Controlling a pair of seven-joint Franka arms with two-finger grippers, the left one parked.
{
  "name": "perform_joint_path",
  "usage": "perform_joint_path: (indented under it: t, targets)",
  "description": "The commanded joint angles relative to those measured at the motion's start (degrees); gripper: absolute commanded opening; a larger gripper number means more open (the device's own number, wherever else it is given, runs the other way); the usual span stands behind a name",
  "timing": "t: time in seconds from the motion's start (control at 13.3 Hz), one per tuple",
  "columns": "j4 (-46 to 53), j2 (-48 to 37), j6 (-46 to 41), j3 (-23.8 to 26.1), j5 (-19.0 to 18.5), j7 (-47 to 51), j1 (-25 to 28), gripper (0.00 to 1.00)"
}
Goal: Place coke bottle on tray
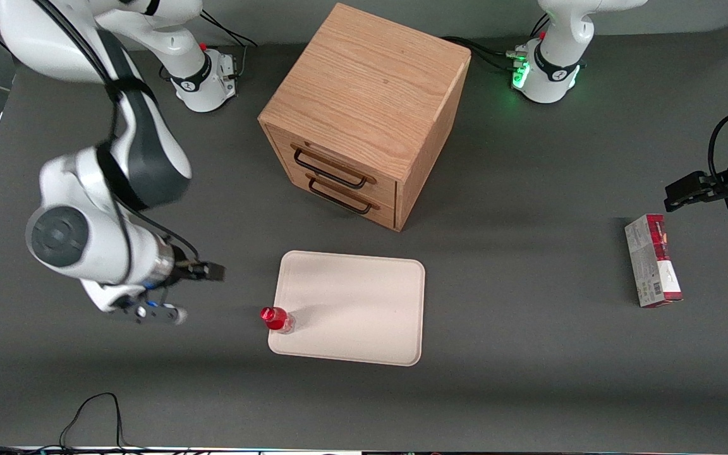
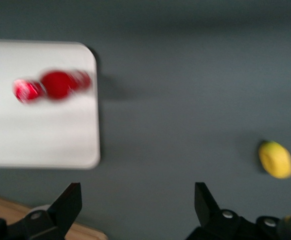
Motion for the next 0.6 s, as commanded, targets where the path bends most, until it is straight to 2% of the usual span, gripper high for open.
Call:
perform_joint_path:
  t: [0.0, 0.15, 0.3, 0.38, 0.53]
  targets:
    - [-20.3, -17.2, 2.1, -3.9, 1.5, -10.5, -1.0, 1.0]
    - [-23.1, -21.9, 1.2, -8.0, 2.5, -16.5, 1.2, 1.0]
    - [-23.8, -24.3, 0.4, -17.2, 2.6, -16.8, 9.1, 1.0]
    - [-23.0, -24.7, -1.2, -18.8, 2.6, -17.4, 10.6, 1.0]
    - [-21.6, -25.3, -2.6, -18.8, 2.6, -18.4, 10.7, 1.0]
